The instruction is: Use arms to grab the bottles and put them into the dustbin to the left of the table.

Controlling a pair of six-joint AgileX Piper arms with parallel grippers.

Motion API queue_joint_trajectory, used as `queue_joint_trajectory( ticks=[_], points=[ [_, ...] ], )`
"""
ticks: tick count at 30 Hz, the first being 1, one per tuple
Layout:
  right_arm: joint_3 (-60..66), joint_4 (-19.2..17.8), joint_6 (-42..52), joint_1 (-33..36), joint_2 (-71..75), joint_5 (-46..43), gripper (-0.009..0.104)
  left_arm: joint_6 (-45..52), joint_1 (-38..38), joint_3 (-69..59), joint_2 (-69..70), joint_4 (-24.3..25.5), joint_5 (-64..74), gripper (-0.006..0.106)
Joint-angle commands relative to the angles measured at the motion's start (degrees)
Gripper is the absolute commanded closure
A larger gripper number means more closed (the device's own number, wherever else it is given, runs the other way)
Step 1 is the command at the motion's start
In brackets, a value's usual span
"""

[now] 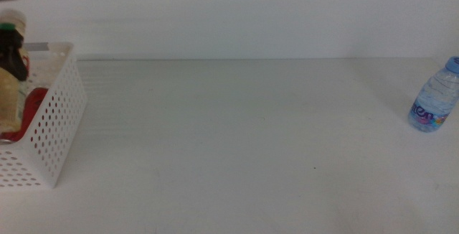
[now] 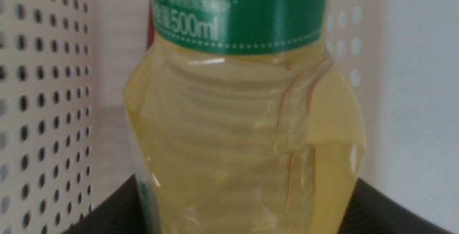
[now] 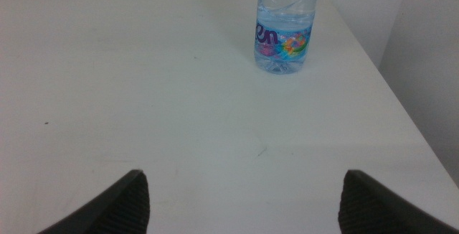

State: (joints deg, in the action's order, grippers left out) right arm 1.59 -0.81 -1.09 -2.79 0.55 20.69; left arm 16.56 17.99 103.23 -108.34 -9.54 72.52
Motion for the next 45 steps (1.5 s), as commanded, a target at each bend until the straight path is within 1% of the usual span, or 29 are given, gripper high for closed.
queue_joint_trajectory(
  ticks=[1,11,13,16,19,20,21,23,26,27,30,39,42,45],
  points=[
    [-0.45,-0.77,0.72,0.0,1.57,-2.86,0.016,1.4,-0.04,2.49,1.95,-1.71,2.78,0.105],
    [-0.45,-0.77,0.72,0.0,1.57,-2.86,0.016,1.53,-0.04,2.42,-3.06,-1.19,2.47,0.105],
    [-0.45,-0.77,0.72,0.0,1.57,-2.86,0.016,1.53,-0.04,2.42,-3.87,-1.2,2.4,0.103],
    [-0.45,-0.77,0.72,0.0,1.57,-2.86,0.016,1.53,-0.04,2.42,-4.79,-1.24,2.53,0.095],
    [-0.45,-0.77,0.72,0.0,1.57,-2.86,0.016,1.53,-0.04,2.42,-5.11,-1.3,2.29,0.079],
    [-0.45,-0.77,0.72,0.0,1.57,-2.86,0.016,1.53,-0.04,2.42,-5.18,-1.3,2.14,0.072],
    [-0.45,-0.77,0.72,0.0,1.57,-2.86,0.016,1.53,-0.04,2.42,-5.18,-1.25,1.9,0.056],
    [-0.45,-0.77,0.72,0.0,1.57,-2.86,0.016,1.53,-0.04,2.42,-5.18,-1.06,1.96,0.038],
    [-0.45,-0.77,0.72,0.0,1.57,-2.86,0.016,1.53,-0.1,2.69,-5.18,-1.21,2.43,0.013],
    [-0.45,-0.77,0.72,0.0,1.57,-2.86,0.016,1.53,-0.1,2.79,-5.18,-1.45,2.85,0.01],
    [-0.45,-0.77,0.72,0.0,1.57,-2.86,0.016,1.64,-0.14,2.79,-4.83,-3.46,2.85,0.01],
    [-0.45,-0.77,0.72,0.0,1.57,-2.86,0.016,-0.04,-0.14,2.79,2.0,-5.98,2.74,0.01],
    [-0.45,-0.77,0.72,0.0,1.57,-2.86,0.016,-1.29,-0.21,2.73,6.13,-9.16,2.73,0.01],
    [-0.45,-0.77,0.72,0.0,1.57,-2.86,0.016,-0.03,-1.52,0.92,11.17,-12.85,0.62,0.01]
  ],
)
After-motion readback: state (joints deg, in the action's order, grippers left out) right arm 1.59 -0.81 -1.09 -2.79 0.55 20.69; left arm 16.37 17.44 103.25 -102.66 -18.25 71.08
